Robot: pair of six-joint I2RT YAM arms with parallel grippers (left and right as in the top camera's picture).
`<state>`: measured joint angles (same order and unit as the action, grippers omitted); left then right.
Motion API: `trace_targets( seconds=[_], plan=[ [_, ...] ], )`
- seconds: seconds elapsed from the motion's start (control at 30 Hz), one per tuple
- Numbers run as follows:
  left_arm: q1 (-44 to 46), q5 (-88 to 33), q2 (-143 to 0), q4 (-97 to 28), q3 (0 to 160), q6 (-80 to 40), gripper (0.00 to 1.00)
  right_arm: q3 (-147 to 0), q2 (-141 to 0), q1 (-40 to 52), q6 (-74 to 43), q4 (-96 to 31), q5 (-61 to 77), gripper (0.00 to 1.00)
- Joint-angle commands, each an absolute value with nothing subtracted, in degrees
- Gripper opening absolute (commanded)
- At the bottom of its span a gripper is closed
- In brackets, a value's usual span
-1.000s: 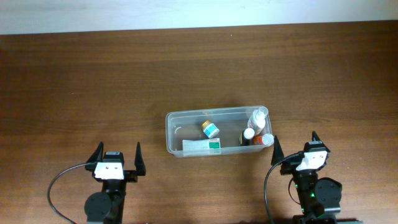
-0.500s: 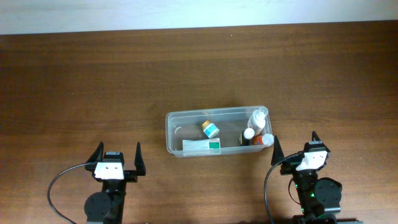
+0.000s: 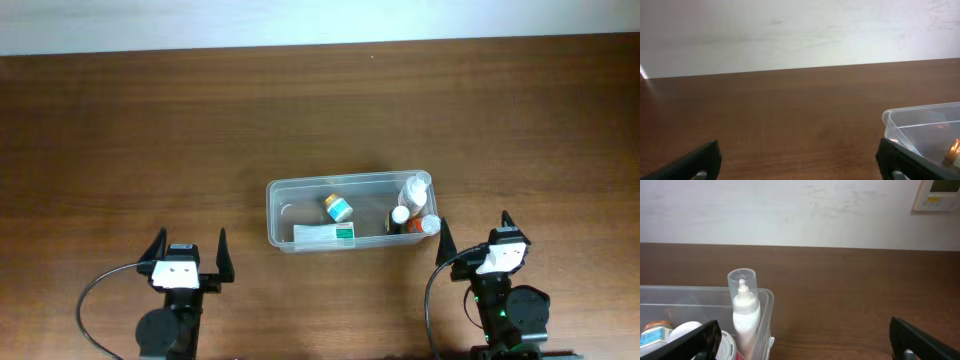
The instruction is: Pack container
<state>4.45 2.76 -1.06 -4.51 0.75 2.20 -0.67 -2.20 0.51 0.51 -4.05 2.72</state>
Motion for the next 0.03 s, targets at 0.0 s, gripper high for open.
trace_targets(
  seconds=[0.0],
  plan=[
    [4.2,1.8,-0.4,-4.7,0.6,3.1,0.99,-0.3,-1.9,0.4,0.9,-4.2,3.2,0.98]
  ],
)
